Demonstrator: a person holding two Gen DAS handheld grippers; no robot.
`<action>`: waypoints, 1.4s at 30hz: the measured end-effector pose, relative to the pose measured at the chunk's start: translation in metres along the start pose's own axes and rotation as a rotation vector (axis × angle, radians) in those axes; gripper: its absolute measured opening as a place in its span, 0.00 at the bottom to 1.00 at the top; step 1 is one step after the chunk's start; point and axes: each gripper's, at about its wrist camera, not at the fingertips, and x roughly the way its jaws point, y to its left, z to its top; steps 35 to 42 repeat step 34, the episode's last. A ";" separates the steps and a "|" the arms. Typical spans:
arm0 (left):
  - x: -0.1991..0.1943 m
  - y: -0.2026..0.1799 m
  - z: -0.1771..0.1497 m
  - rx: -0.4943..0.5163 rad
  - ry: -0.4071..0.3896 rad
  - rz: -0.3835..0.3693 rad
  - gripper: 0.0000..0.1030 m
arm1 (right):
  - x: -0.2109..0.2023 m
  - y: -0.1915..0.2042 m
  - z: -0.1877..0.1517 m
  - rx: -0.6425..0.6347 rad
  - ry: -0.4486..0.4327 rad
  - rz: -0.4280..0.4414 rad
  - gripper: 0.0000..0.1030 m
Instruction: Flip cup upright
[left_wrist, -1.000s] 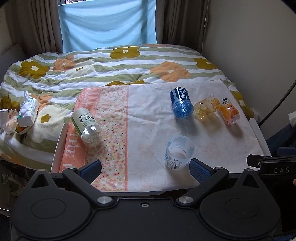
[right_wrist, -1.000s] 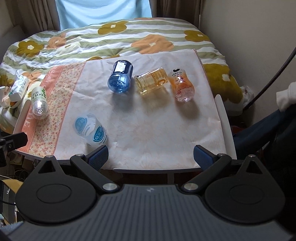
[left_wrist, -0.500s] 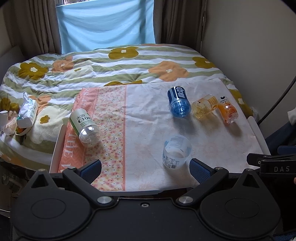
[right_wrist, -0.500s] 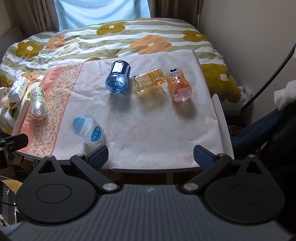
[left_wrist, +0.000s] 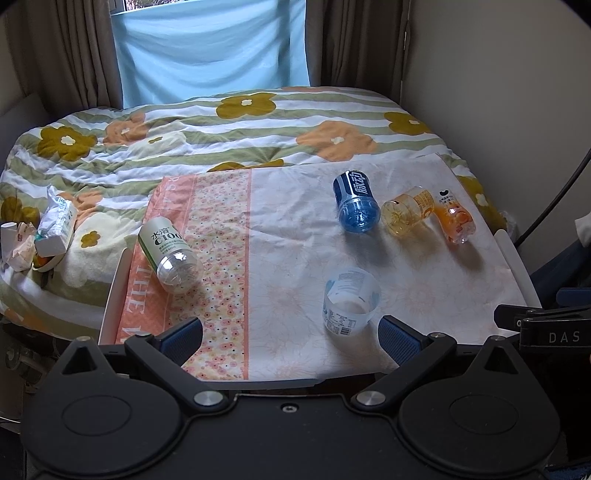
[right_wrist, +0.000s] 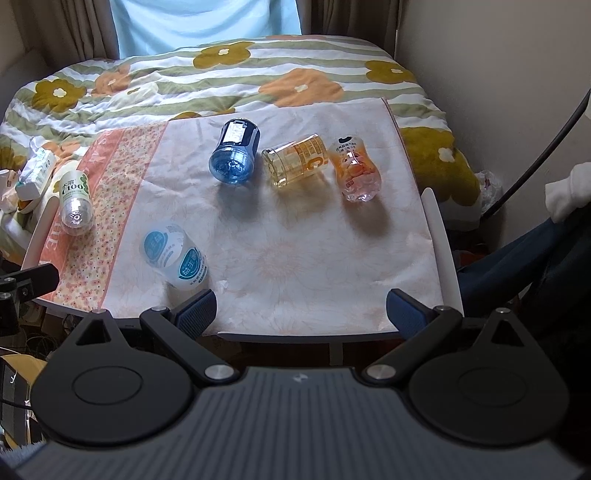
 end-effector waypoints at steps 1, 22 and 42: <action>0.000 0.000 0.000 -0.001 0.001 0.000 1.00 | 0.000 0.000 0.000 0.001 0.000 0.000 1.00; -0.001 0.002 0.001 -0.006 -0.006 0.037 1.00 | -0.001 0.000 0.000 0.000 -0.001 -0.002 1.00; 0.000 0.001 0.001 -0.010 -0.017 0.022 1.00 | -0.001 -0.004 0.005 0.002 -0.003 -0.005 1.00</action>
